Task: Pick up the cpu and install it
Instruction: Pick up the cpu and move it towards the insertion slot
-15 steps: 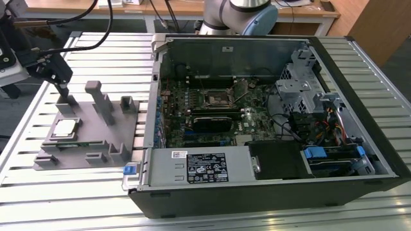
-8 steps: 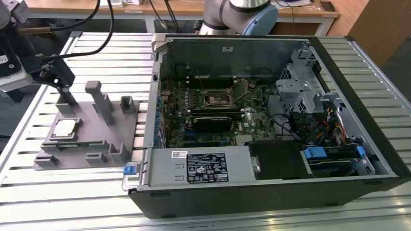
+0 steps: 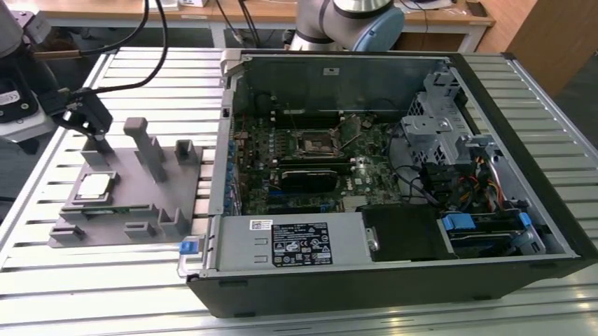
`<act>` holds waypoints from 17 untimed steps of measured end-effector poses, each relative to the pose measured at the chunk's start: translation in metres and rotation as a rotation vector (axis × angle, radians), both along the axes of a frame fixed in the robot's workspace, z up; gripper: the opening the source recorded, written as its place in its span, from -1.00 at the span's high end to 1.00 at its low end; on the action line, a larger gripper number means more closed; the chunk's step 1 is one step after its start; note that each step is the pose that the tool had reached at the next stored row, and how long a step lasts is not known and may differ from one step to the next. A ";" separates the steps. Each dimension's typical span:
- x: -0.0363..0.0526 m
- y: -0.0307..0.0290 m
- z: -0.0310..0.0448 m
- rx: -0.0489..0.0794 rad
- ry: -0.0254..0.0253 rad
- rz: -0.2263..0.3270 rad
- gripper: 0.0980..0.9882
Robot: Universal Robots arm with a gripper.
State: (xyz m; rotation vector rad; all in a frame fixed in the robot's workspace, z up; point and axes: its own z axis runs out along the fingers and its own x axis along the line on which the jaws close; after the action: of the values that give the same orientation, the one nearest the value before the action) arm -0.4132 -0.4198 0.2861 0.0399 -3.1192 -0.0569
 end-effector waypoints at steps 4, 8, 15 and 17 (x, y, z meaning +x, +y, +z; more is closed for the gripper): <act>0.0000 0.0000 -0.0038 0.000 0.0000 0.004 -1.00; -0.0001 0.0000 -0.0080 0.001 0.0000 0.011 -1.00; 0.0000 -0.0001 -0.0207 0.001 0.0000 0.017 -1.00; -0.0005 -0.0001 -0.0243 0.001 0.0000 0.017 -1.00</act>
State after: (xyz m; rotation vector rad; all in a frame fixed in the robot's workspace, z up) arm -0.4137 -0.4199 0.2617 0.0665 -3.1184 -0.0587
